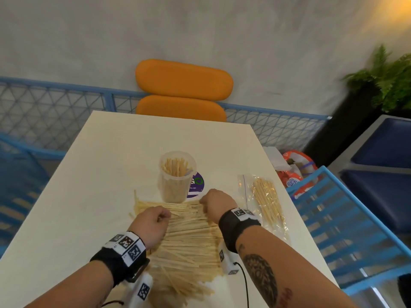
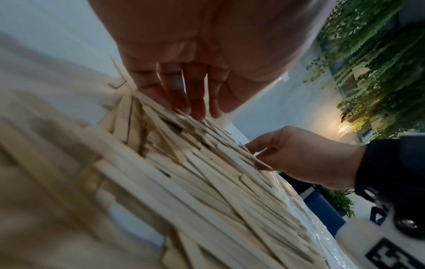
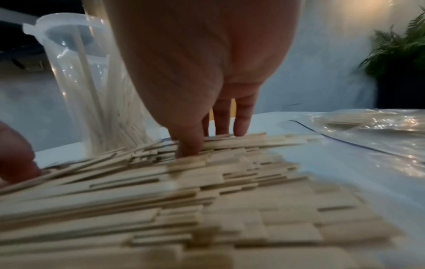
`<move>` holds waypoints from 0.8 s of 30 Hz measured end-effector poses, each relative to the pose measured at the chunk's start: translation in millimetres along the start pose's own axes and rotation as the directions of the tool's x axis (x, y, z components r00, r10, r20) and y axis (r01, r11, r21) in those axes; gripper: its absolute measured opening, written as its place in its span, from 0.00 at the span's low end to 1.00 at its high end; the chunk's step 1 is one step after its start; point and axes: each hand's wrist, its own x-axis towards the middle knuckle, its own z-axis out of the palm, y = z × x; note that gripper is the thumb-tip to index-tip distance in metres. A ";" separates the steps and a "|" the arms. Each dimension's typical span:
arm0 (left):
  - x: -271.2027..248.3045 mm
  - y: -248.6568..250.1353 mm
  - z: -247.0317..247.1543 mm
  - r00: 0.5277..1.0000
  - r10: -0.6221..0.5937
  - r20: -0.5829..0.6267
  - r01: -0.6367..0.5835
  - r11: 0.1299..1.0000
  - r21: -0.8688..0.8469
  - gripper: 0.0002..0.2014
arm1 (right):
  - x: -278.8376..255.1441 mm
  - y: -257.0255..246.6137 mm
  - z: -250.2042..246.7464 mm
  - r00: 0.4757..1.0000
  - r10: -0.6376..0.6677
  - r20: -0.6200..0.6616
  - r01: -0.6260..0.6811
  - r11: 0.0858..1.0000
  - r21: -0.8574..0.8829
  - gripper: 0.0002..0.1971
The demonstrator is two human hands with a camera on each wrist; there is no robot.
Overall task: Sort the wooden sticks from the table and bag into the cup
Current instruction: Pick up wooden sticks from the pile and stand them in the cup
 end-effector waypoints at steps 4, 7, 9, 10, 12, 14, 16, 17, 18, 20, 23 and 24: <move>-2.9 4.3 -3.1 0.999 0.003 -0.046 -0.005 0.999 -0.048 0.07 | -7.8 0.3 -7.6 0.999 0.028 -0.018 -0.030 0.995 -0.092 0.14; -3.6 6.8 -10.7 0.997 0.006 -0.083 -0.013 0.996 -0.085 0.08 | -16.6 -0.8 -17.4 0.998 0.039 -0.043 -0.044 0.993 -0.111 0.16; -2.9 9.4 -15.5 0.995 0.022 -0.097 -0.032 0.994 -0.104 0.09 | -22.4 -0.1 -25.1 0.997 0.044 -0.070 -0.049 0.996 -0.075 0.17; -2.5 11.1 -17.0 0.994 0.032 -0.100 -0.043 0.993 -0.110 0.09 | -25.7 0.3 -29.4 0.995 0.046 -0.086 -0.051 0.997 -0.054 0.17; -2.2 15.2 -18.0 0.993 0.062 -0.100 -0.074 0.989 -0.126 0.09 | -33.2 0.7 -38.6 0.993 0.049 -0.107 -0.048 0.999 0.015 0.16; -3.1 21.0 -15.6 0.991 0.095 -0.092 -0.108 0.982 -0.153 0.09 | -41.8 1.7 -44.6 0.988 0.070 -0.138 -0.051 0.989 0.141 0.14; -3.8 27.4 -11.4 0.990 0.123 -0.071 -0.134 0.972 -0.193 0.10 | -51.8 2.0 -49.0 0.974 0.118 -0.195 -0.051 0.947 0.318 0.11; -4.4 31.5 -9.2 0.989 0.134 -0.057 -0.143 0.966 -0.217 0.10 | -57.0 1.9 -50.6 0.961 0.153 -0.229 -0.045 0.908 0.417 0.10; -4.9 35.5 -6.8 0.989 0.144 -0.042 -0.150 0.959 -0.240 0.11 | -61.9 1.7 -51.8 0.950 0.190 -0.248 -0.038 0.858 0.512 0.09; -5.0 42.8 -0.7 0.987 0.161 -0.010 -0.157 0.943 -0.294 0.11 | -69.7 0.3 -52.1 0.927 0.259 -0.272 -0.015 0.749 0.662 0.12; -4.8 55.3 10.3 0.978 0.205 0.049 -0.174 0.917 -0.360 0.07 | -76.8 -3.8 -52.4 0.913 0.339 -0.226 0.045 0.468 0.882 0.09; -5.0 60.6 13.1 0.970 0.228 0.086 -0.180 0.908 -0.378 0.11 | -78.4 -5.4 -52.5 0.914 0.352 -0.203 0.075 0.345 0.935 0.09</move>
